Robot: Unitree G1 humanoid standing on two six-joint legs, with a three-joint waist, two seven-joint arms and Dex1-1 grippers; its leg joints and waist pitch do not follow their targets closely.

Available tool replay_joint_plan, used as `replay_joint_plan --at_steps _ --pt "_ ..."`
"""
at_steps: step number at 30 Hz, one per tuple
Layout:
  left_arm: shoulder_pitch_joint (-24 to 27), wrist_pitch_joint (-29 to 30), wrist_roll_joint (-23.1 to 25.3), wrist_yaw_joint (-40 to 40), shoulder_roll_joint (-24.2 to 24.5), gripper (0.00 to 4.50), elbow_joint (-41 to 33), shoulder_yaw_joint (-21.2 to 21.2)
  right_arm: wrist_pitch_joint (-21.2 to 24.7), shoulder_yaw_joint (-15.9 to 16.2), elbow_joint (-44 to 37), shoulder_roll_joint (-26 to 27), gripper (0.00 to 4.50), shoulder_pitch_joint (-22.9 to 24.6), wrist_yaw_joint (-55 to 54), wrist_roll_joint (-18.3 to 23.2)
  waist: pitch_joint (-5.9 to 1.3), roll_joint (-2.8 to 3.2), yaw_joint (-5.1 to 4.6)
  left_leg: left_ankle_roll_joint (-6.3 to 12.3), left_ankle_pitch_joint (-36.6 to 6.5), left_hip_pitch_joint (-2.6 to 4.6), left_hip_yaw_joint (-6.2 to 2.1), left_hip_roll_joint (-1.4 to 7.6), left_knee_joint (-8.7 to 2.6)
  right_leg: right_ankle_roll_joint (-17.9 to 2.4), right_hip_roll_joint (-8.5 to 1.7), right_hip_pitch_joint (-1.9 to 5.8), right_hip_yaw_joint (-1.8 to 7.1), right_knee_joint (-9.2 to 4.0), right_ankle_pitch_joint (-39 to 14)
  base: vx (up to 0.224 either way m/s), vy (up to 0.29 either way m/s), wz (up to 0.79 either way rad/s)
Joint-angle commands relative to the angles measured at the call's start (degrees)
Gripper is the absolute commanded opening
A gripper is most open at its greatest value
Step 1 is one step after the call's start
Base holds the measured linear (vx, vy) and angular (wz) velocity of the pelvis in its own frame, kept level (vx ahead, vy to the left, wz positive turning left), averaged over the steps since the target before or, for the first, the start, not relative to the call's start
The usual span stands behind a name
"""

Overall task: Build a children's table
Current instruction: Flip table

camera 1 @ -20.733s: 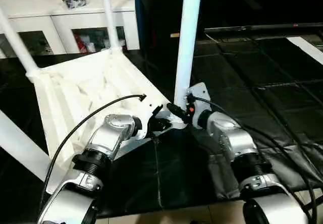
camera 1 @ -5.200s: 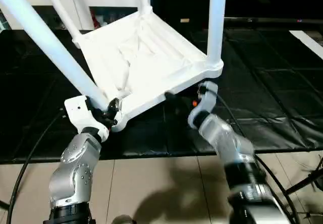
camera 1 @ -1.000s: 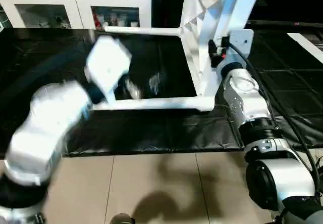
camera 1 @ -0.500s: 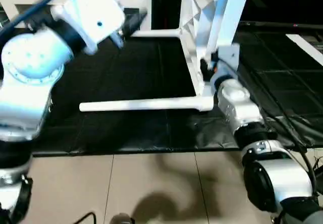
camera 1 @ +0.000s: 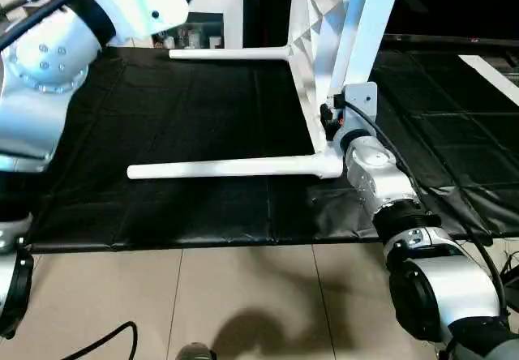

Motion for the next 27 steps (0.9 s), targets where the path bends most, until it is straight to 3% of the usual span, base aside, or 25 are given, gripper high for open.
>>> replay_joint_plan --at_steps 1,7,13,27 --pt "-1.4 -0.6 1.3 1.1 -0.3 4.50 1.8 -0.8 -0.8 0.0 0.4 -0.3 1.94 -0.6 0.0 -0.2 -4.54 0.87 -0.15 -4.81 -13.6 1.63 0.81 -0.73 -3.49 -10.0 -2.90 2.29 1.44 -3.29 -4.6 0.000 0.000 0.00" --pt "-2.6 -2.0 1.5 1.3 -1.5 4.50 4.4 -0.4 -1.8 0.6 0.6 -0.4 1.90 -0.7 -0.3 -1.0 -4.60 0.85 -0.07 -4.78 -13.4 1.56 0.76 -0.72 -3.51 -10.5 -2.97 2.41 1.42 -3.23 -3.6 0.000 0.000 0.00" --pt "-2.6 -2.9 0.5 0.4 -2.4 3.78 5.9 0.2 -2.1 0.7 0.5 -0.7 1.90 -0.7 -0.3 -1.2 -4.57 0.97 -0.11 -4.75 -14.1 1.65 0.73 -0.70 -3.56 -10.6 -2.92 2.32 1.39 -3.28 -4.0 0.000 0.000 0.00" --pt "-1.9 -0.1 1.3 1.0 -2.0 2.77 7.9 1.9 -3.3 2.2 -2.0 -1.9 1.90 -1.1 0.8 -2.7 -4.62 0.97 -0.12 -4.58 -13.7 1.57 0.70 -0.68 -3.55 -10.6 -2.96 2.39 1.43 -3.23 -3.5 0.000 0.000 0.00"
